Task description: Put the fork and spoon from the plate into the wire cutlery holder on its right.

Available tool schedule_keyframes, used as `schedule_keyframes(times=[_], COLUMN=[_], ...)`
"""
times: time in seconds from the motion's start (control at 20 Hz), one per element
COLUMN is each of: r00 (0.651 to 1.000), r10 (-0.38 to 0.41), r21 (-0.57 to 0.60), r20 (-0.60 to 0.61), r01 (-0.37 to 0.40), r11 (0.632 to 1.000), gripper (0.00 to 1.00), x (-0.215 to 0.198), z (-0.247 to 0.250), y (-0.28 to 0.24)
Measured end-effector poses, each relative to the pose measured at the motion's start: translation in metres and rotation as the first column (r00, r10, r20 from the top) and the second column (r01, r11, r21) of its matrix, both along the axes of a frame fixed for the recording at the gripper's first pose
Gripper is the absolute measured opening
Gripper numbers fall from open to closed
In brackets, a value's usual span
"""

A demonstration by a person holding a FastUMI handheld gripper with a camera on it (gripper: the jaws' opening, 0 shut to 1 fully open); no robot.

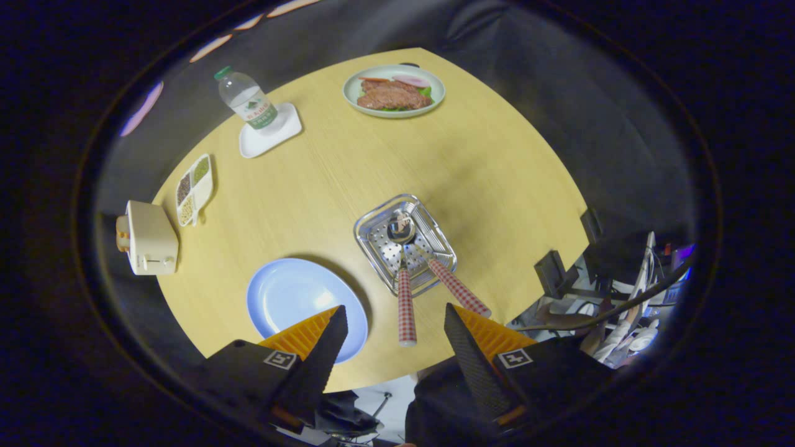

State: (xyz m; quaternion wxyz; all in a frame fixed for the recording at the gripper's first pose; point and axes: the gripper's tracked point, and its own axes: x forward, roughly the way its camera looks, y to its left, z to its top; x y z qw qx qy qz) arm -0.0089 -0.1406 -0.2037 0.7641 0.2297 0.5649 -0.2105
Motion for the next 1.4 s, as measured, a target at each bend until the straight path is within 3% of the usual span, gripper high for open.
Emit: schedule_keyframes(times=[0.25, 0.4, 0.6, 0.85, 1.05, 1.25, 1.4], r00=[0.967, 0.91, 0.796, 0.585, 0.441, 0.335, 0.303], r10=[0.081, 0.137, 0.236, 0.309, 0.381, 0.369, 0.344], r21=[-0.138, -0.221, -0.343, -0.399, -0.477, -0.455, -0.431], r20=[0.24, 0.392, 0.557, 0.75, 0.813, 0.867, 0.889], r01=[-0.048, -0.051, -0.038, 0.027, 0.128, 0.228, 0.296], r11=[0.989, 0.974, 0.939, 0.916, 0.869, 0.861, 0.852], gripper=[1.0, 1.0, 1.0, 0.99, 0.99, 0.99, 0.99], x=[0.018, 0.032, 0.048, 0.055, 0.043, 0.018, 0.0], z=[0.019, 0.036, 0.063, 0.123, 0.171, 0.2, 0.205], y=[-0.01, -0.012, -0.011, 0.009, 0.0, 0.015, 0.019])
